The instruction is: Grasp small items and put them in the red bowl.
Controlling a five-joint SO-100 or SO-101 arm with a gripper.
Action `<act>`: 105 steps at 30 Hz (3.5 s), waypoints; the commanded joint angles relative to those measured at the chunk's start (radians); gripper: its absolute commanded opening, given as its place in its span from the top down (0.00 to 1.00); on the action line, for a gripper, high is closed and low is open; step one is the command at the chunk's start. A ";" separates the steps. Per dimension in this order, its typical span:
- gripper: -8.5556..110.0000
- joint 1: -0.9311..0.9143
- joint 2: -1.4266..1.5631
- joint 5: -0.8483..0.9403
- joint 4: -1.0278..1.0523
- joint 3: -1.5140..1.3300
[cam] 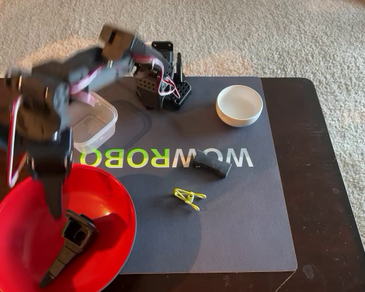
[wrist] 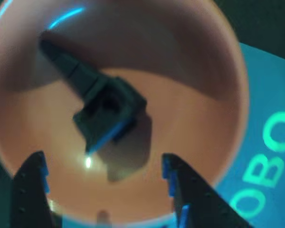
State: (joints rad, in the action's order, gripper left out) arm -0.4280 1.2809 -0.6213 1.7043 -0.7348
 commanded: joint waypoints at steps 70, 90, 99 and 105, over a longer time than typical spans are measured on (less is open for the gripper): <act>0.93 0.167 0.086 -0.091 0.005 0.003; 0.74 0.008 -0.828 -0.025 -0.008 0.874; 0.57 -0.006 -0.601 0.005 0.003 0.762; 0.56 0.072 -0.399 0.012 0.003 0.719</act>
State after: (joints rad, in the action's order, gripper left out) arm -0.4310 0.7455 -0.6151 1.7058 0.0077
